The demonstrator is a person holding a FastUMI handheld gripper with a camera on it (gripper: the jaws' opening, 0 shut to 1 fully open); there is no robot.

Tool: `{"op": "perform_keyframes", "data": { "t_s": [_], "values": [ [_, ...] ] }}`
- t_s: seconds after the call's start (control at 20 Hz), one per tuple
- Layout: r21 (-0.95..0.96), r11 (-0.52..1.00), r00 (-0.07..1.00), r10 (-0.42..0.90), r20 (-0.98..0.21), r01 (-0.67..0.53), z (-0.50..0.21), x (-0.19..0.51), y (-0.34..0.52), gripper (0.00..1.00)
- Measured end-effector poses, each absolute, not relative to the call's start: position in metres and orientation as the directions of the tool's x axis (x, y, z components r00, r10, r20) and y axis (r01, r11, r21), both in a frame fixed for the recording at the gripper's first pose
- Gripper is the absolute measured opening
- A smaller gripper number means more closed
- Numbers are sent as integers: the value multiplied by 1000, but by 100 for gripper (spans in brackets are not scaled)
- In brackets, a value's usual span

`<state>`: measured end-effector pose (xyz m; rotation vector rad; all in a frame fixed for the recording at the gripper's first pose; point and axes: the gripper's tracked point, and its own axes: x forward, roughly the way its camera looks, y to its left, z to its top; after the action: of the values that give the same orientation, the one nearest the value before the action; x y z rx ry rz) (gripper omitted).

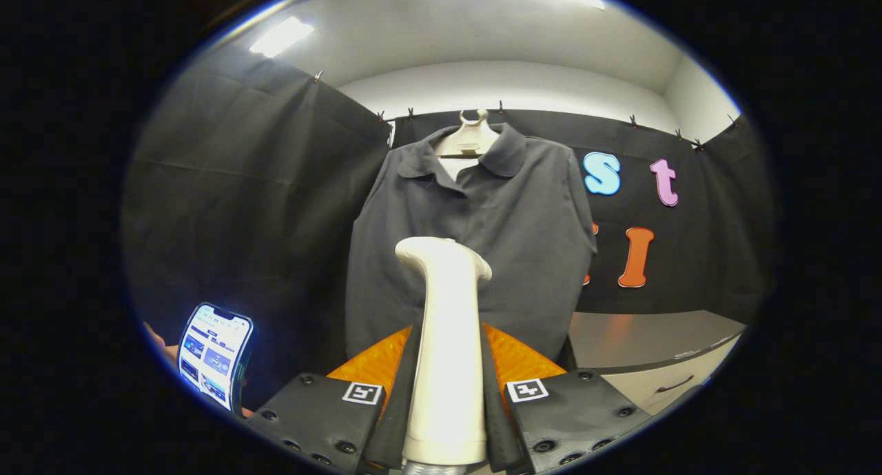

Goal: Iron the clothes twice with a garment steamer, once on the left side and once on the right side.

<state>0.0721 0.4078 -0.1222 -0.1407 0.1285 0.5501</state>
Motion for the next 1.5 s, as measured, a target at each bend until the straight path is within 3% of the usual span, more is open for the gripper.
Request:
{"op": "perform_keyframes", "data": {
  "t_s": [0.6, 1.5],
  "values": [
    [-116, 922, 928, 358, -101, -369, -82, 63, 271, 52],
    [-111, 942, 944, 303, -132, -318, -99, 39, 188, 51]
  ]
}}
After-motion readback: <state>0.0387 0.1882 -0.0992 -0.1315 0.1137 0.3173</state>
